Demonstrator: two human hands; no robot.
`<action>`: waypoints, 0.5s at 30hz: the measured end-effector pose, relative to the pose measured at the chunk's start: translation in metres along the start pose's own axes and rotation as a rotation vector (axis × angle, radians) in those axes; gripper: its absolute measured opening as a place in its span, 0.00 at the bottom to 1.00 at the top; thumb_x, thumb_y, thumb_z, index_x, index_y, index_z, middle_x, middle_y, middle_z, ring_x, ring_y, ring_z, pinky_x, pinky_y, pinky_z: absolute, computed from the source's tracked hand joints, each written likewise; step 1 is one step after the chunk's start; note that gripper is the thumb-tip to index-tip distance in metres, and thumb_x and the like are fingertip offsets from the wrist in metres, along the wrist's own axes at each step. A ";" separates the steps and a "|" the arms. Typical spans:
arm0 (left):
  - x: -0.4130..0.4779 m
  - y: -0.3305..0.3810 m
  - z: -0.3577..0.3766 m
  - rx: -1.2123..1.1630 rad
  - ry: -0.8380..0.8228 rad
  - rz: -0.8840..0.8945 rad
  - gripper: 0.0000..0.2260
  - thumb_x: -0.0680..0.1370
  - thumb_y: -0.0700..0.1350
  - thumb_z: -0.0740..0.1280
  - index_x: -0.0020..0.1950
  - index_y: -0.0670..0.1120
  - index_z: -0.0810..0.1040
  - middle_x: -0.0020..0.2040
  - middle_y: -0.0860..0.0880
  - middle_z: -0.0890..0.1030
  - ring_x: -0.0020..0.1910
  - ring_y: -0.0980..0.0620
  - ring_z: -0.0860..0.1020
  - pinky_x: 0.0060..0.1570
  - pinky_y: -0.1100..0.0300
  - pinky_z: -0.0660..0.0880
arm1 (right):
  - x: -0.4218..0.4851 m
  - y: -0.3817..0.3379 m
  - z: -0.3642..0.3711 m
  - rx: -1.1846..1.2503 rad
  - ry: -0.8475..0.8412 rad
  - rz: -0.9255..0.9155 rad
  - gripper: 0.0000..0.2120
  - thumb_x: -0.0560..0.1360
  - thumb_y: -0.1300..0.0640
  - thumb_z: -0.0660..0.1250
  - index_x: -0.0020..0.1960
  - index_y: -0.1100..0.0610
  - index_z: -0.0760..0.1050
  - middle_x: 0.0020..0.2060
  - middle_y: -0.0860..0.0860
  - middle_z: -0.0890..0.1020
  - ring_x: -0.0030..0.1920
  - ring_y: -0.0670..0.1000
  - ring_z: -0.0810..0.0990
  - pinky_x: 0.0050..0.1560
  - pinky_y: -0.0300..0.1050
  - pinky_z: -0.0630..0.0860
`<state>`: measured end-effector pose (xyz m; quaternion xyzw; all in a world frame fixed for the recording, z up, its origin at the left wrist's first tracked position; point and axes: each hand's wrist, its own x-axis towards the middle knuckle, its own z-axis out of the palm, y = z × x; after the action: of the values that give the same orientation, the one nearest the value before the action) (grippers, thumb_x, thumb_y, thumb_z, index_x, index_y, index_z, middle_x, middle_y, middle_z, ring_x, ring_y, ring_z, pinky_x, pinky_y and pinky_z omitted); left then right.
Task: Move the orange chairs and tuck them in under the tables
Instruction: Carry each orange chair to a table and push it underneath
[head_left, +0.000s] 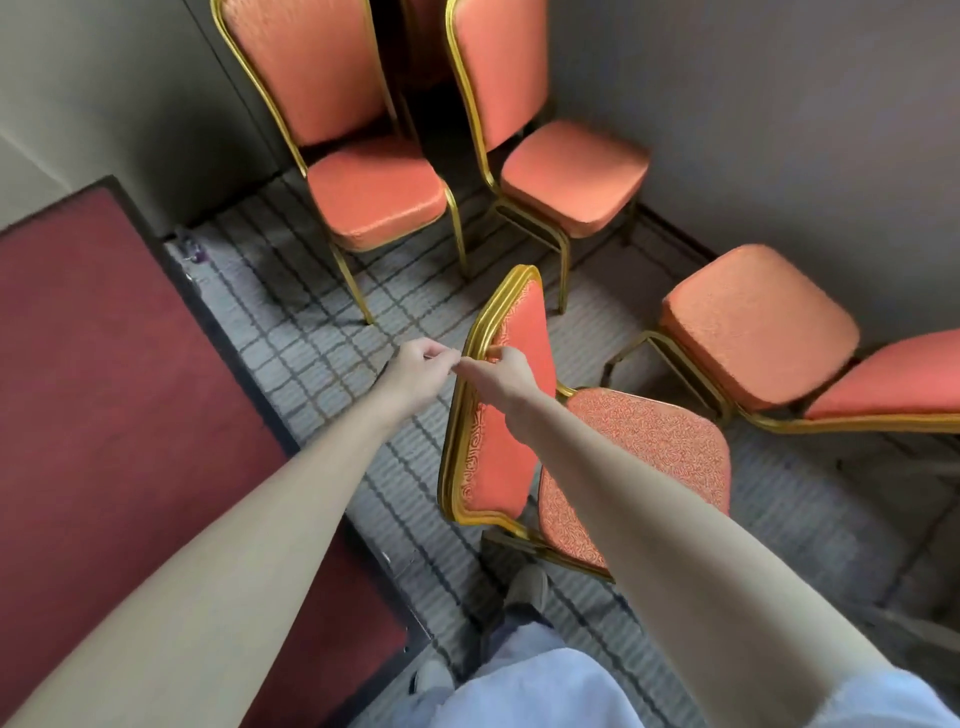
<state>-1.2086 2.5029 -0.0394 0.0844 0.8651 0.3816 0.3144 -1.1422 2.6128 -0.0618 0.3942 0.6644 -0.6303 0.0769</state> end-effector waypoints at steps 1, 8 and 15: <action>0.003 0.004 0.000 -0.007 0.006 -0.005 0.11 0.80 0.52 0.64 0.56 0.49 0.80 0.52 0.51 0.82 0.55 0.51 0.79 0.61 0.49 0.75 | 0.004 -0.002 0.001 0.054 -0.023 0.047 0.23 0.68 0.46 0.74 0.59 0.55 0.73 0.44 0.52 0.74 0.43 0.51 0.73 0.42 0.48 0.72; 0.029 0.041 0.003 0.060 0.011 0.113 0.10 0.79 0.51 0.64 0.54 0.48 0.80 0.50 0.51 0.83 0.53 0.51 0.80 0.56 0.52 0.76 | 0.026 0.003 -0.027 0.148 -0.204 0.157 0.21 0.69 0.52 0.76 0.57 0.62 0.76 0.47 0.56 0.80 0.44 0.51 0.81 0.39 0.41 0.78; 0.060 0.126 0.054 0.331 -0.140 0.445 0.12 0.80 0.57 0.61 0.57 0.54 0.80 0.53 0.56 0.81 0.54 0.54 0.77 0.52 0.58 0.70 | -0.008 -0.013 -0.136 0.149 -0.509 0.213 0.18 0.79 0.62 0.68 0.65 0.69 0.73 0.60 0.62 0.81 0.63 0.59 0.79 0.67 0.54 0.74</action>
<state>-1.2352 2.6465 -0.0055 0.3486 0.8519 0.2883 0.2638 -1.0908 2.7329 -0.0203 0.2956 0.5305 -0.7443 0.2778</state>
